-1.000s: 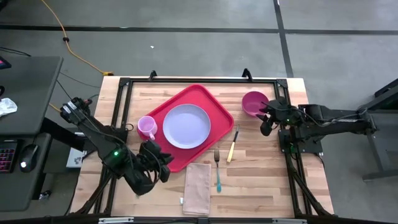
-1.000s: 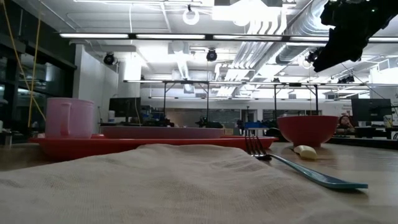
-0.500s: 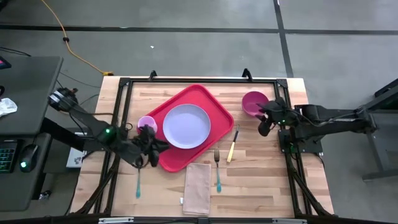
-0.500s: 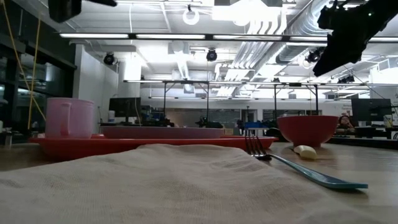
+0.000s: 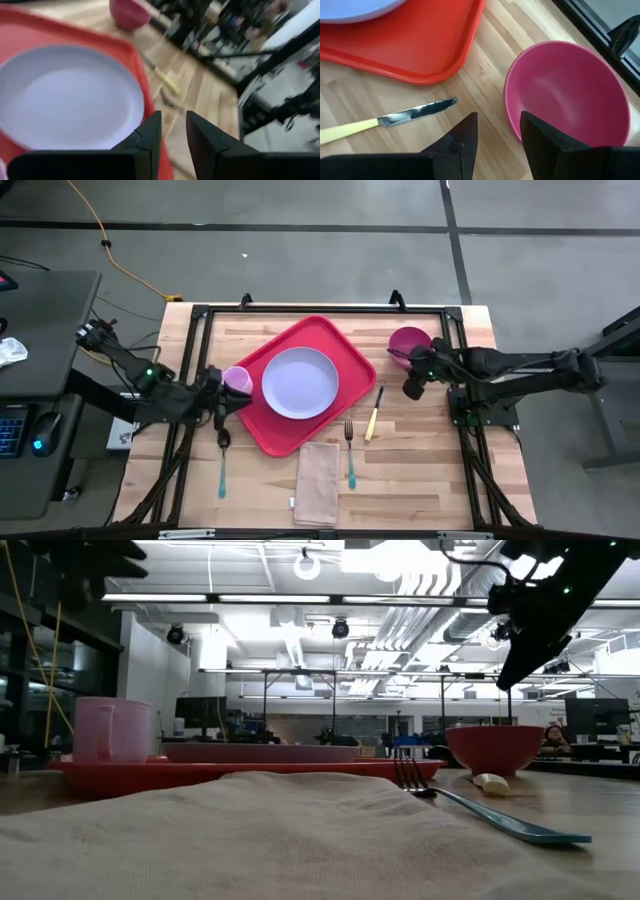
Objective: Set up tray
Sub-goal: Put the pink bowl on top of the white plate on the red serving tray
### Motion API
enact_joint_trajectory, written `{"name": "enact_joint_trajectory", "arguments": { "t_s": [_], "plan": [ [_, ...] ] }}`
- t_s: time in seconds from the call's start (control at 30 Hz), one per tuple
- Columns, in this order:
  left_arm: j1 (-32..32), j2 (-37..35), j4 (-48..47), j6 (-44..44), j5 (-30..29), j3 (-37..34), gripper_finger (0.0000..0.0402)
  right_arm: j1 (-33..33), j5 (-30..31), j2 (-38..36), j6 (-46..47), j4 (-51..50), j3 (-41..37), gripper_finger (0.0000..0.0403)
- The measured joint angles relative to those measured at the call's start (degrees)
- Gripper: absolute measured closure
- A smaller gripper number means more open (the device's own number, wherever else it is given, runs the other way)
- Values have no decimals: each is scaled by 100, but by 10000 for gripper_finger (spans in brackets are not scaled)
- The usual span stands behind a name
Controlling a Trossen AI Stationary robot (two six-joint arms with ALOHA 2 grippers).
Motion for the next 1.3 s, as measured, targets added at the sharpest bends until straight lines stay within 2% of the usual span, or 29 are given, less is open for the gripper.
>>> {"name": "enact_joint_trajectory", "arguments": {
  "t_s": [0.23,0.43,0.6,1.0,1.3],
  "plan": [
    [0,-1051,12,345,-110,-444,284,-614,-721,56,-355,296,0,277],
    [0,-1368,-18,546,-115,-585,284,-1106,-1388,168,-648,458,0,277],
    [0,-1602,-266,546,-63,-590,284,-1304,-1707,339,-750,589,0,277],
    [0,-2169,-721,860,219,-590,284,-1342,-1909,1031,-727,709,0,274],
    [0,-2567,-956,1243,370,-590,284,-1406,-1529,1119,-730,384,440,232]
  ]
}}
